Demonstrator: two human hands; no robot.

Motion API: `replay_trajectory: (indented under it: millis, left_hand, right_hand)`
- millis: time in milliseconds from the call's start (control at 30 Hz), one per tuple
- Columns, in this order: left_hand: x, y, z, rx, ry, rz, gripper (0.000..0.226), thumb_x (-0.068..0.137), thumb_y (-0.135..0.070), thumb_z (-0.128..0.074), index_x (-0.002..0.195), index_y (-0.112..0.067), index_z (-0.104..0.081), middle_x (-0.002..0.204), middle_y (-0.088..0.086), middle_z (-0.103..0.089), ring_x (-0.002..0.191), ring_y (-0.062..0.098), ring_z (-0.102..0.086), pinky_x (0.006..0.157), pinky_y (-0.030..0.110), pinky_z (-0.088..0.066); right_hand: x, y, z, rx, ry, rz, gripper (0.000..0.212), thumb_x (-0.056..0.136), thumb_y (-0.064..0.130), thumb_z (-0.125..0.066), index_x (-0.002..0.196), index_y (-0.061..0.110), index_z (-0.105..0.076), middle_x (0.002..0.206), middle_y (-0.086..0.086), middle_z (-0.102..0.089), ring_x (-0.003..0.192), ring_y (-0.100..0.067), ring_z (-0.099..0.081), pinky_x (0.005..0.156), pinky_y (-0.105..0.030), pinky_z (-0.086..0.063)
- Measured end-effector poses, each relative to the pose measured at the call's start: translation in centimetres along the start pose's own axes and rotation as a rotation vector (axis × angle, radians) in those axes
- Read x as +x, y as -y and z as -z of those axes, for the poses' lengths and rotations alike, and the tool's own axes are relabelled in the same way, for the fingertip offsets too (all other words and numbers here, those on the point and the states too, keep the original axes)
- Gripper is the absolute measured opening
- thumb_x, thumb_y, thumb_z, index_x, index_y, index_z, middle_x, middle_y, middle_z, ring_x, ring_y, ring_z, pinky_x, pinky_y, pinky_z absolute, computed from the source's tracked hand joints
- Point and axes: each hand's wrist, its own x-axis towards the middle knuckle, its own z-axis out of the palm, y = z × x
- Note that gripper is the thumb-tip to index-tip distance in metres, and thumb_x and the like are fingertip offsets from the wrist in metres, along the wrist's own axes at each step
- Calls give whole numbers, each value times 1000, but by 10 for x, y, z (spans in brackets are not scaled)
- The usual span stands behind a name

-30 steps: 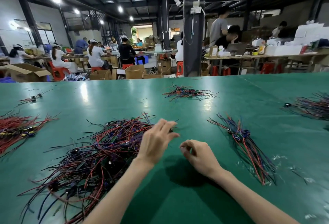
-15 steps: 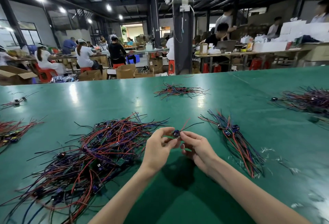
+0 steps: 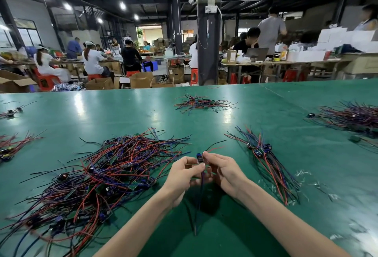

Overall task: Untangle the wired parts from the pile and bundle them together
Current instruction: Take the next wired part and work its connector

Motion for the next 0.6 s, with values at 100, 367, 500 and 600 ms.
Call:
replay_trajectory:
  millis: [100, 367, 500, 600]
  left_hand:
    - [-1, -1, 1, -10, 52, 55, 12, 87, 7, -58, 82, -1, -50, 63, 12, -64, 49, 16, -60, 53, 30, -57]
    - [2, 1, 7, 86, 90, 80, 17, 86, 10, -57, 73, -2, -57, 54, 4, -58, 45, 12, -53, 52, 30, -56]
    - [2, 1, 9, 174, 86, 94, 21, 85, 11, -57, 70, -4, -59, 54, 7, -50, 44, 12, -50, 52, 31, -55]
    - [1, -1, 10, 190, 101, 122, 23, 84, 11, -58, 67, -4, -55, 56, 8, -49, 43, 12, -50, 52, 31, -56]
  right_hand:
    - [1, -2, 1, 9, -27, 11, 14, 74, 13, -70, 79, 2, -63, 63, -11, -62, 42, -17, -55, 40, -26, -49]
    - [5, -2, 6, -35, -56, 9, 12, 82, 1, -64, 70, 5, -63, 57, -4, -58, 43, -9, -48, 43, -18, -42]
    - [5, -3, 6, -71, -72, 11, 14, 82, -2, -62, 70, 5, -63, 58, -4, -58, 43, -8, -46, 43, -17, -41]
    - [5, -3, 6, -94, -71, 20, 14, 84, 1, -62, 70, 4, -64, 55, -2, -58, 42, -8, -46, 44, -17, -40]
